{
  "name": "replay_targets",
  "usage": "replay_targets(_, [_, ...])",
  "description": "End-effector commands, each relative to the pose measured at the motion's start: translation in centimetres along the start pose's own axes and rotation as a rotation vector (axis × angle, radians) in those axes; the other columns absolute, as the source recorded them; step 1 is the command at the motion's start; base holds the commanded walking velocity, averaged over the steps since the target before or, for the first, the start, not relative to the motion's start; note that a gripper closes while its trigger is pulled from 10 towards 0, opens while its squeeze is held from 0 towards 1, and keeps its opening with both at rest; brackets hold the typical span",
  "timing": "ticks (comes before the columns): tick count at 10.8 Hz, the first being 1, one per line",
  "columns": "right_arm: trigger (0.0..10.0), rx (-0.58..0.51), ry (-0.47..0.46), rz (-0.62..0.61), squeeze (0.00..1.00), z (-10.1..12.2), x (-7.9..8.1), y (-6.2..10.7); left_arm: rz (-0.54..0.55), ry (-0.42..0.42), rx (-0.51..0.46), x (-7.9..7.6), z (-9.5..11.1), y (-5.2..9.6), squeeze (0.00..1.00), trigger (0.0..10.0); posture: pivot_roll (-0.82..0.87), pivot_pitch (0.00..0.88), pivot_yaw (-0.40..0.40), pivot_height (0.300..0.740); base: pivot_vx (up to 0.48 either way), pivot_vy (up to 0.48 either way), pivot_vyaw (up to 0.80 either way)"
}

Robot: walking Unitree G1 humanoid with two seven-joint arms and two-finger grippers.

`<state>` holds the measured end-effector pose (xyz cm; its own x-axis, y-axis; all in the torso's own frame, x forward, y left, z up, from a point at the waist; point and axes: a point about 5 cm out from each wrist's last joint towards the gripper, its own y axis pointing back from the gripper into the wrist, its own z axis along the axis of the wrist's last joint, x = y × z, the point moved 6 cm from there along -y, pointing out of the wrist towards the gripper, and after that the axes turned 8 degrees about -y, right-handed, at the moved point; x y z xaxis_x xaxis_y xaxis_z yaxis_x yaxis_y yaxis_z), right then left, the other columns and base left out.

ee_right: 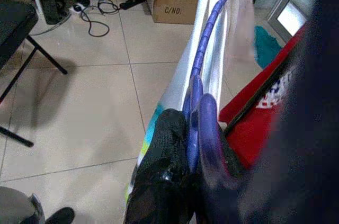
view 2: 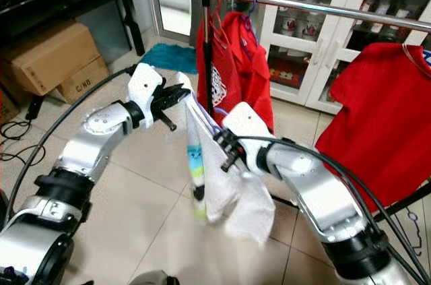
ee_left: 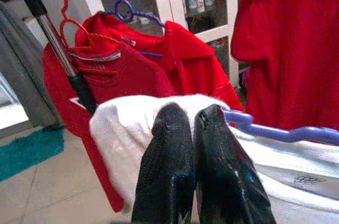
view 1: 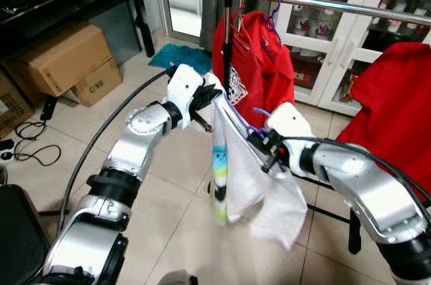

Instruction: Hang hanger

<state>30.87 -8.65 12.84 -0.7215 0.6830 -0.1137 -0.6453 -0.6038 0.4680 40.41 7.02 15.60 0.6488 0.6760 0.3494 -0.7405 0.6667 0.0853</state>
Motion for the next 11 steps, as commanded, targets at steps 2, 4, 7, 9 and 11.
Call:
replay_targets(2, [0.0, 0.035, 0.021, 0.103, 0.00, -0.3, 2.2, -0.3, 0.012, -0.056, -0.075, 0.9, 2.3, -0.4, 0.00, 0.0, 0.00, 0.000, 0.066, 0.740, 0.000, 0.000, 0.00])
replay_targets(4, [0.0, 0.024, -0.003, 0.060, 0.00, -0.4, 1.3, -0.6, -0.027, -0.019, -0.105, -0.3, 2.5, -0.6, 0.00, 0.0, 0.00, 0.000, 0.067, 0.740, 0.000, 0.000, 0.00])
replay_targets(7, [0.0, -0.032, -0.065, 0.021, 0.00, 0.3, 0.0, -0.2, 0.078, -0.006, -0.066, 1.3, 1.3, 0.1, 0.00, 10.0, 0.01, 0.000, 0.062, 0.740, 0.000, 0.000, 0.00])
replay_targets(9, [0.0, -0.043, -0.070, 0.012, 0.00, 0.5, -0.4, -0.1, 0.088, 0.020, -0.091, 0.8, 1.6, 0.1, 1.00, 10.0, 0.01, 0.000, 0.065, 0.740, 0.000, 0.000, 0.00])
replay_targets(11, [0.0, -0.061, -0.083, 0.009, 0.00, 0.8, -0.7, 0.1, 0.074, 0.038, -0.075, -0.1, 0.9, -0.1, 0.00, 10.0, 0.00, 0.000, 0.069, 0.740, 0.000, 0.000, 0.00])
